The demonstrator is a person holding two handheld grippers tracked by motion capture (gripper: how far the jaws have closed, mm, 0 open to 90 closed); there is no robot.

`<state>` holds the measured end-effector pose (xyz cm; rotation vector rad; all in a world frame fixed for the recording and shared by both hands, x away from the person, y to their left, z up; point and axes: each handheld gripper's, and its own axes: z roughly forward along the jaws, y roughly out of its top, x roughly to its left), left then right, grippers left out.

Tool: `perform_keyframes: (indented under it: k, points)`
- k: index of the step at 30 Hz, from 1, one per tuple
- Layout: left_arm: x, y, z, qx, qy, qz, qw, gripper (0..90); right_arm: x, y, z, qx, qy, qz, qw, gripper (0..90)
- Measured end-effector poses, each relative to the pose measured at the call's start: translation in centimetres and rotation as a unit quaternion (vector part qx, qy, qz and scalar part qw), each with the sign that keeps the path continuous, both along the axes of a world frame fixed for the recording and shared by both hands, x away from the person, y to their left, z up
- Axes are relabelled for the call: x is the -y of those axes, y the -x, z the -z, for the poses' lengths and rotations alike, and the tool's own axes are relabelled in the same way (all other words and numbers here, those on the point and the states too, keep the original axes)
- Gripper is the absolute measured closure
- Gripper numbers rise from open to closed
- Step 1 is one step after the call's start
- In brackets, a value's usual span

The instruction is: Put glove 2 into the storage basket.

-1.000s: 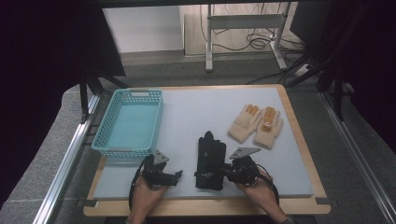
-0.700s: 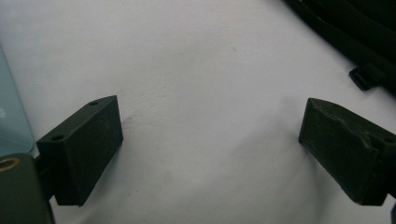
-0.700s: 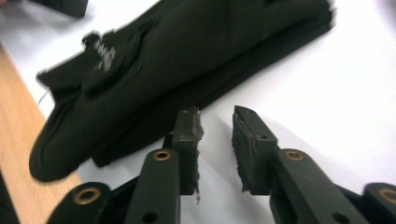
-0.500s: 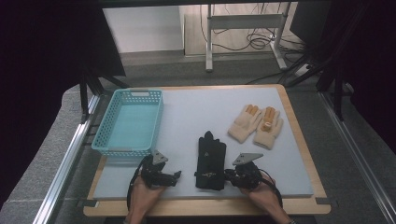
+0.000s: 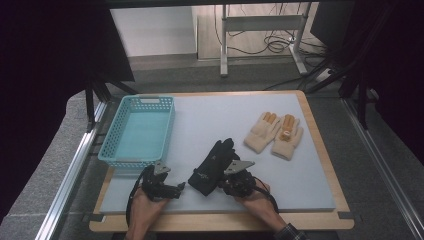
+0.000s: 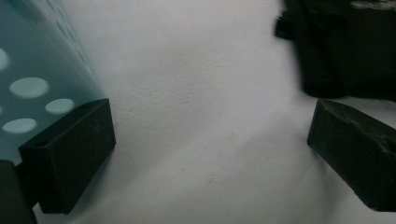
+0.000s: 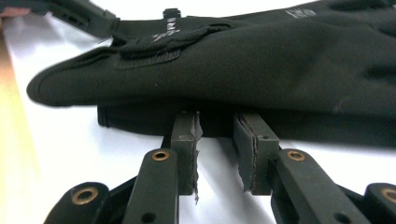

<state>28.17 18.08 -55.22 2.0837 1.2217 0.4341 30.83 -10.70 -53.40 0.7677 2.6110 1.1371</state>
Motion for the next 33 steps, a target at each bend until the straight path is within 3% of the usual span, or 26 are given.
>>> perform_keyframes:
  k: [3, 8, 9, 12, 14, 16, 20, 28, 33]
  points:
    - [0.0, 0.0, 0.0, 0.0, 0.0, -0.001, 1.0, 1.5, -0.7, -0.5, 0.1, 0.004, 0.0, -0.001, 1.0, 68.7]
    - [0.1, 0.1, 0.1, 0.002, 0.001, -0.004, 1.0, 1.1, -0.2, -0.3, -0.2, 0.011, 0.011, -0.001, 0.9999, 61.7]
    - [0.1, 0.1, 0.1, 0.002, 0.002, -0.005, 1.0, 1.1, 1.0, -0.4, -0.6, 0.017, 0.008, 0.012, 0.9997, 57.1]
    - [0.0, 0.1, 0.1, 0.002, 0.003, -0.005, 1.0, 1.0, 2.1, -0.6, -1.0, 0.024, 0.007, 0.026, 0.9994, 53.3]
    - [0.0, 0.1, 0.1, 0.002, 0.003, -0.005, 1.0, 1.0, 4.3, -1.1, -1.6, 0.031, 0.009, 0.047, 0.9984, 44.4]
    - [0.0, 0.1, 0.1, 0.002, 0.003, -0.005, 1.0, 1.0, 4.8, -1.2, -1.7, 0.031, 0.008, 0.051, 0.9982, 42.2]
    - [0.0, 0.1, 0.1, 0.002, 0.003, -0.006, 1.0, 1.0, 8.4, -1.9, -1.9, 0.033, 0.014, 0.079, 0.9962, 29.9]
    - [0.0, 0.1, 0.1, 0.002, 0.004, -0.006, 1.0, 1.1, 12.2, -2.6, -0.8, 0.023, 0.026, 0.117, 0.9925, 22.7]
    - [0.0, 0.1, 0.1, 0.001, 0.004, -0.005, 1.0, 1.2, 12.7, -2.5, -0.3, 0.029, 0.023, 0.126, 0.9913, 21.5]
